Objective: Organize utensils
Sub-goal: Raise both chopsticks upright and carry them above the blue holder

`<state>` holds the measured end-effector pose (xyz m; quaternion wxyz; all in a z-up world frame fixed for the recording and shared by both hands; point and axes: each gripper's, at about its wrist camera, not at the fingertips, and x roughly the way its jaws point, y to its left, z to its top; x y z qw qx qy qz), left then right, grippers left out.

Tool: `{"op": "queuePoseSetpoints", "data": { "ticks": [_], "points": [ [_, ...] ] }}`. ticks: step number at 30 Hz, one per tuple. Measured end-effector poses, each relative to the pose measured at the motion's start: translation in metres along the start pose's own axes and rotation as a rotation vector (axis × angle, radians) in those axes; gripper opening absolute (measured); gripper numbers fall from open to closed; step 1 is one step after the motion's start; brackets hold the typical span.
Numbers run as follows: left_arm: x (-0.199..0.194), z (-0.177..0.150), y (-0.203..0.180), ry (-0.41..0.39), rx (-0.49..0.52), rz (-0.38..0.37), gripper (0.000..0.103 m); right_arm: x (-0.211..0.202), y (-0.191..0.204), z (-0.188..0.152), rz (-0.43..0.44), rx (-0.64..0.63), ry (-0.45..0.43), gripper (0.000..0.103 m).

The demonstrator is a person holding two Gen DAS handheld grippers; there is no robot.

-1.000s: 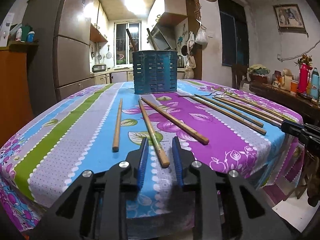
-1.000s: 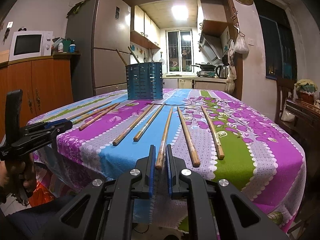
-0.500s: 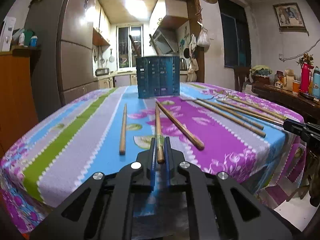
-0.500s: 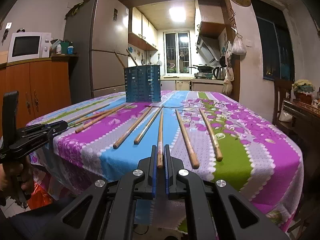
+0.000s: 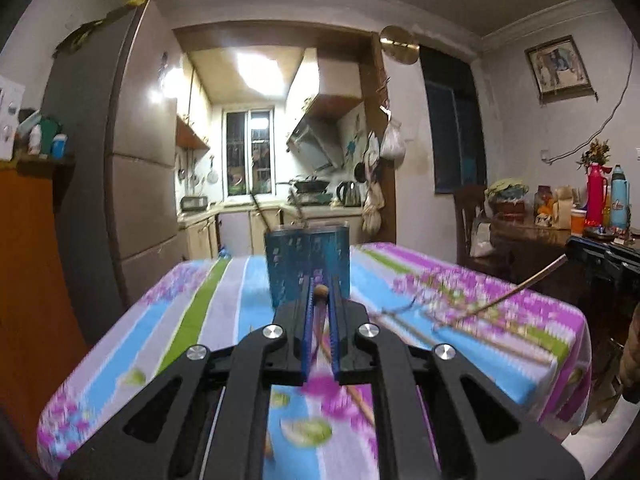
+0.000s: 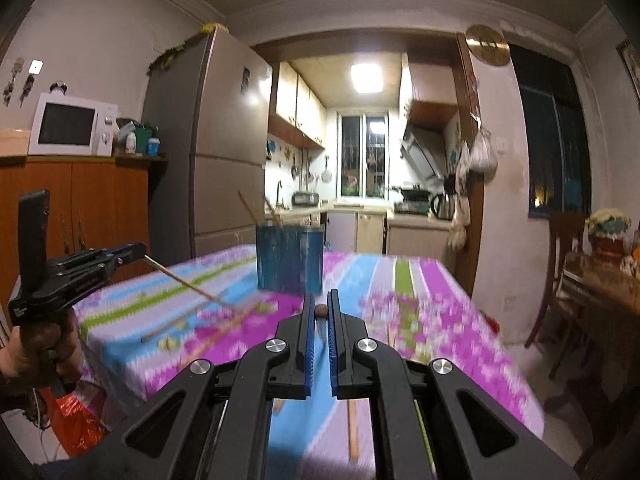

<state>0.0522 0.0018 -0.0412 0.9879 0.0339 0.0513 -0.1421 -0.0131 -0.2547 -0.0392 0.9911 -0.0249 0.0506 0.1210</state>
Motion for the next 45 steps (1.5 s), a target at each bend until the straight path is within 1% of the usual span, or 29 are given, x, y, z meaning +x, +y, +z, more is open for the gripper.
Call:
{"op": "queuePoseSetpoints", "data": {
  "ticks": [2,5,9,12,16,21,24,27,29,31,33,37,40,42,45],
  "points": [
    [0.012,0.015,0.001,-0.009,0.011,-0.012,0.005,0.009,-0.003,0.019,0.013,-0.016,-0.014,0.007],
    [0.028,0.032,0.003,-0.011,0.01,-0.027,0.005,0.027,-0.009,0.039,0.036,-0.009,-0.004,0.007],
    [0.055,0.053,0.009,0.019,-0.006,-0.058,0.005,0.054,-0.016,0.06,0.044,-0.014,0.038,0.007],
    [0.071,0.061,0.013,0.044,-0.013,-0.071,0.005,0.073,-0.02,0.073,0.051,-0.011,0.082,0.007],
    [0.081,0.075,0.014,0.056,-0.004,-0.081,0.005,0.093,-0.027,0.091,0.061,0.02,0.118,0.007],
    [0.089,0.097,0.016,0.059,0.004,-0.088,0.005,0.107,-0.03,0.112,0.075,0.038,0.121,0.007],
    [0.091,0.114,0.018,0.041,0.013,-0.086,0.005,0.114,-0.026,0.132,0.086,0.024,0.102,0.007],
    [0.096,0.136,0.024,0.018,0.004,-0.085,0.006,0.123,-0.023,0.16,0.097,0.004,0.078,0.007],
    [0.101,0.157,0.031,-0.012,-0.001,-0.072,0.005,0.13,-0.022,0.178,0.107,0.0,0.067,0.007],
    [0.107,0.178,0.038,-0.04,-0.011,-0.061,0.005,0.143,-0.022,0.204,0.117,-0.003,0.056,0.007],
    [0.114,0.2,0.047,-0.074,-0.024,-0.045,0.005,0.154,-0.022,0.224,0.122,-0.007,0.047,0.007],
    [0.128,0.233,0.059,-0.124,-0.039,-0.018,0.005,0.184,-0.018,0.261,0.129,-0.029,0.032,0.007],
    [0.146,0.252,0.068,-0.14,-0.064,-0.003,0.005,0.21,-0.018,0.278,0.138,-0.028,0.038,0.007],
    [0.163,0.26,0.072,-0.141,-0.086,0.001,0.005,0.228,-0.018,0.283,0.141,-0.021,0.047,0.007],
    [0.191,0.255,0.074,-0.123,-0.106,0.005,0.005,0.254,-0.019,0.281,0.152,-0.004,0.07,0.007]
  ]
}}
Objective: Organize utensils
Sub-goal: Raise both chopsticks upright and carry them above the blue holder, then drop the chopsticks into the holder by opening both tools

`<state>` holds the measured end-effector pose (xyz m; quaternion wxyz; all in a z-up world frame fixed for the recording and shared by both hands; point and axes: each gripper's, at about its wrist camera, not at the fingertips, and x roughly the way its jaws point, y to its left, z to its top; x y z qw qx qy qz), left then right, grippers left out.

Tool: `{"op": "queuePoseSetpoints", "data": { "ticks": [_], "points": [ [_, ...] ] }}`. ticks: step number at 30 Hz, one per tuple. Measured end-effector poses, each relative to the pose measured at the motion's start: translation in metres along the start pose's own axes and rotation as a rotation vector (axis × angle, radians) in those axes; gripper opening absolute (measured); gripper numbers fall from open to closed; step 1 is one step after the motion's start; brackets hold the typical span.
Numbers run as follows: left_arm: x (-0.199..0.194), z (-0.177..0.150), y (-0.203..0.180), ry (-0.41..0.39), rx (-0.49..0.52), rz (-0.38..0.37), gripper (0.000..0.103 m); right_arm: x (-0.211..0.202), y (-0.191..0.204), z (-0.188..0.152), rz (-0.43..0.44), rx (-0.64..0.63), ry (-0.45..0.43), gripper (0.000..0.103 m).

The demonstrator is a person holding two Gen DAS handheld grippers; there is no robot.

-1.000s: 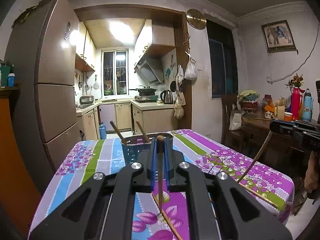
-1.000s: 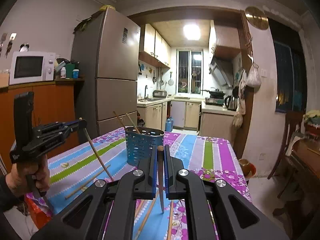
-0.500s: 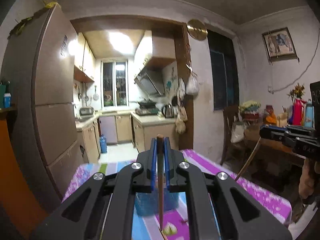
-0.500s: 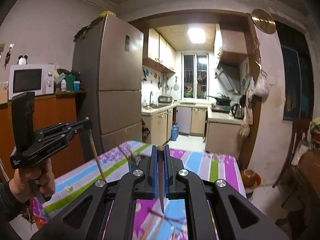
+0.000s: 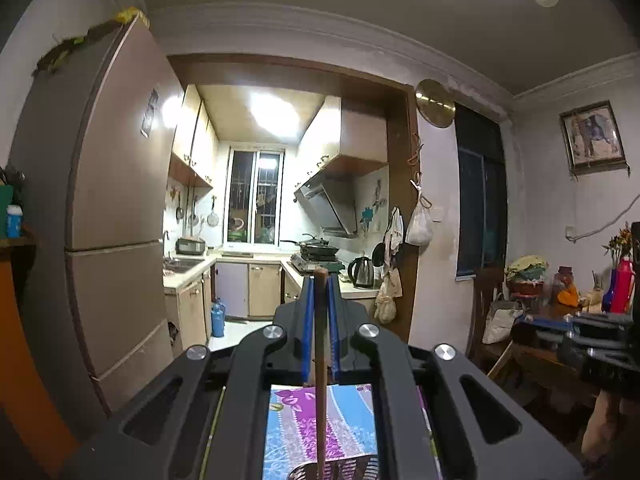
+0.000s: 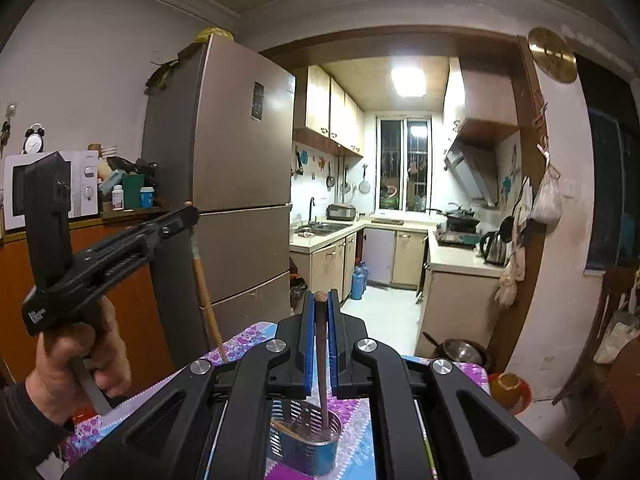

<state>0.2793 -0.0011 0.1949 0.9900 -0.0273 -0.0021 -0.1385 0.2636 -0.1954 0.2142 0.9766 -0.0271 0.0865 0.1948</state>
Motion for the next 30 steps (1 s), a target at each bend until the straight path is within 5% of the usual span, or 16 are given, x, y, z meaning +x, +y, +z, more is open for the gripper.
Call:
{"op": "queuePoseSetpoints", "data": {
  "ticks": [8,17,22,30],
  "points": [
    [0.063,-0.06,0.007,0.138,0.008,0.02,0.005,0.058,-0.006,-0.032,0.015,0.021,0.09,0.007],
    [0.081,-0.092,0.027,0.223,-0.003,0.044,0.006,0.091,-0.016,-0.059,0.019,0.058,0.156,0.007],
    [0.078,-0.086,0.028,0.218,0.008,0.062,0.037,0.088,-0.018,-0.059,0.013,0.071,0.15,0.008],
    [0.013,-0.074,0.004,0.155,0.024,0.05,0.06,0.016,-0.018,-0.05,0.019,0.066,0.062,0.009]
  ]
}}
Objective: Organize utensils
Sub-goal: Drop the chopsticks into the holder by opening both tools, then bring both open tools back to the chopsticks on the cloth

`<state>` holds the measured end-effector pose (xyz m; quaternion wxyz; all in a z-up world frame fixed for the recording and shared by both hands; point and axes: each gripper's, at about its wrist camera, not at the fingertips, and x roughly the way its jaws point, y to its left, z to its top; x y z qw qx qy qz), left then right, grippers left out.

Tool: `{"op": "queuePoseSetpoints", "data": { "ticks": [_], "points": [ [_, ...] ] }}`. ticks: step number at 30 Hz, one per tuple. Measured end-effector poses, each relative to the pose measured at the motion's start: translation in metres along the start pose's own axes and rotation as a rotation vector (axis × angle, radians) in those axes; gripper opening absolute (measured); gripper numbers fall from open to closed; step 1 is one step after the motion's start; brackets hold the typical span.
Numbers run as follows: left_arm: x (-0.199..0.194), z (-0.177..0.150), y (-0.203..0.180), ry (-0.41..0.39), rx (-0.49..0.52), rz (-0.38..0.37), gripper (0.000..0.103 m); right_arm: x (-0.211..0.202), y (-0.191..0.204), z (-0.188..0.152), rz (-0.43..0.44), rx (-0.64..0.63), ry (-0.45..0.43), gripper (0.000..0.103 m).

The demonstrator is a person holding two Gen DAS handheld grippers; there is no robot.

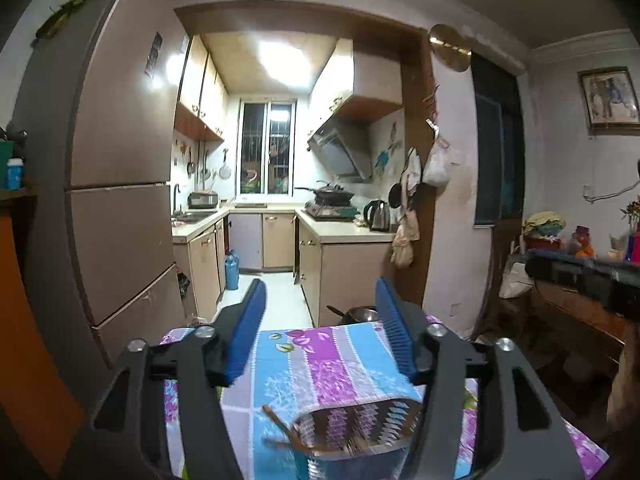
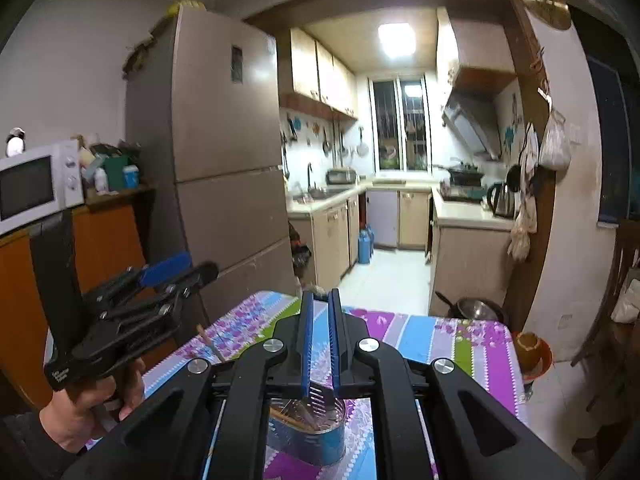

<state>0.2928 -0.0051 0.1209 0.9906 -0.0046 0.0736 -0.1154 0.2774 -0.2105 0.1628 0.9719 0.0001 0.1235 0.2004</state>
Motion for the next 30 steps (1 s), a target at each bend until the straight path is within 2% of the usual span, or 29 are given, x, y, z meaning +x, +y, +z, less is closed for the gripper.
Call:
{"op": "queuePoseSetpoints", "data": {
  "ticks": [1,4,7,10,12,16,22,28,30],
  "points": [
    [-0.021,-0.006,-0.008,-0.017,0.012,-0.016,0.066,-0.014,0.0,-0.003,0.003,-0.003,-0.013,0.009],
    [-0.075,-0.04,-0.037,-0.026,0.05,-0.076,0.072,-0.075,0.004,-0.031,0.017,-0.018,-0.07,0.009],
    [-0.12,-0.091,-0.067,0.011,0.089,-0.16,0.074,-0.137,0.008,-0.093,0.01,-0.014,-0.085,0.013],
    [-0.151,-0.159,-0.098,0.11,0.106,-0.235,0.074,-0.172,0.008,-0.154,-0.027,-0.006,-0.061,0.013],
    [-0.158,-0.196,-0.113,0.181,0.084,-0.258,0.074,-0.19,0.0,-0.2,-0.072,0.032,-0.023,0.013],
    [-0.164,-0.251,-0.133,0.271,0.057,-0.281,0.074,-0.215,-0.012,-0.267,-0.141,0.102,0.021,0.013],
    [-0.165,-0.292,-0.148,0.275,0.097,-0.235,0.074,-0.225,-0.009,-0.329,-0.153,0.122,0.088,0.013],
    [-0.168,-0.309,-0.165,0.248,0.149,-0.198,0.074,-0.222,-0.015,-0.358,-0.152,0.131,0.121,0.013],
    [-0.166,-0.312,-0.174,0.236,0.172,-0.186,0.074,-0.219,-0.016,-0.366,-0.161,0.128,0.129,0.018]
  ]
}}
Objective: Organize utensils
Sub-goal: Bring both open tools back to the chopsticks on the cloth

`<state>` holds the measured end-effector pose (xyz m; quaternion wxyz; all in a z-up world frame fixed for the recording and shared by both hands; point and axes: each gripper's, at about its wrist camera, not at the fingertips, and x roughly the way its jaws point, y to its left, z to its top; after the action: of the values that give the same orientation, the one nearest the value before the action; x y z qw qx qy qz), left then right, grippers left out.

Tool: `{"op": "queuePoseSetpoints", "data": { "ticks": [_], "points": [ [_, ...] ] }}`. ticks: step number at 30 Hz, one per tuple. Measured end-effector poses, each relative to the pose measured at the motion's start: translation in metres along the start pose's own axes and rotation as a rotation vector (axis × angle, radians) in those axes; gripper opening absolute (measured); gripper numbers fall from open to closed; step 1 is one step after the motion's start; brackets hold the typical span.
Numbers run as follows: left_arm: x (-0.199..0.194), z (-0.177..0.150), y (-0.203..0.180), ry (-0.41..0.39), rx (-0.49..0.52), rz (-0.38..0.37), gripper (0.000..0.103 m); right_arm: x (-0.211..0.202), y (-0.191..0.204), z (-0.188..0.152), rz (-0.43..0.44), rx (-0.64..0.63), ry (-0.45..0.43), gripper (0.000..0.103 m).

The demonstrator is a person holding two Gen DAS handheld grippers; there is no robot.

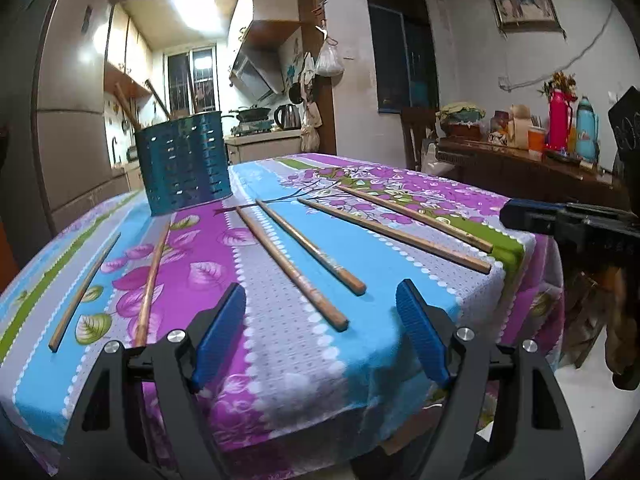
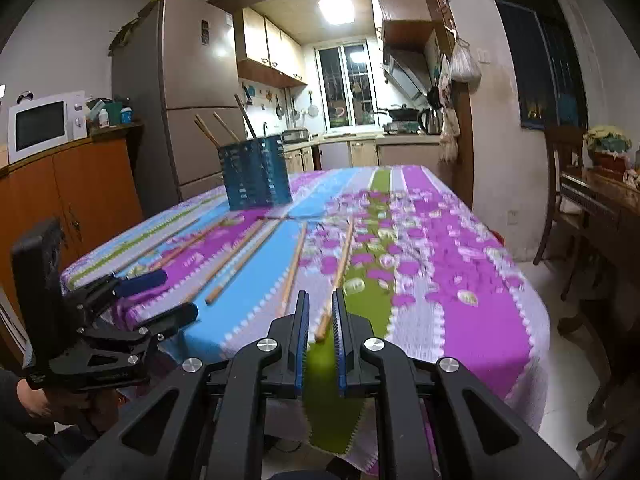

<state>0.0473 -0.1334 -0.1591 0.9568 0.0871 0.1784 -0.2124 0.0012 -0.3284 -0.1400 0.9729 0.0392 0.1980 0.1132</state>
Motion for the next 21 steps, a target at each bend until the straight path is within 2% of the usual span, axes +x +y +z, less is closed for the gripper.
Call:
{"op": "queuePoseSetpoints", "data": {
  "ticks": [1,2,6,13,21],
  "points": [
    [0.002,-0.001,-0.002,-0.002,0.009,0.01,0.074,0.002,0.0,-0.003,-0.002,-0.001,0.003,0.024],
    [0.001,-0.002,-0.003,-0.003,0.011,0.012,0.073,0.003,-0.001,-0.006,-0.002,-0.001,0.006,0.026],
    [-0.001,-0.002,-0.002,-0.008,0.003,0.015,0.063,0.011,-0.002,-0.01,-0.001,-0.001,0.016,0.026],
    [0.0,0.0,-0.002,0.008,-0.002,0.03,0.043,0.023,0.005,-0.009,-0.031,-0.051,0.021,0.015],
    [0.001,-0.003,0.0,-0.007,-0.021,0.063,0.042,0.032,0.008,-0.009,-0.021,-0.053,0.001,0.014]
  ]
}}
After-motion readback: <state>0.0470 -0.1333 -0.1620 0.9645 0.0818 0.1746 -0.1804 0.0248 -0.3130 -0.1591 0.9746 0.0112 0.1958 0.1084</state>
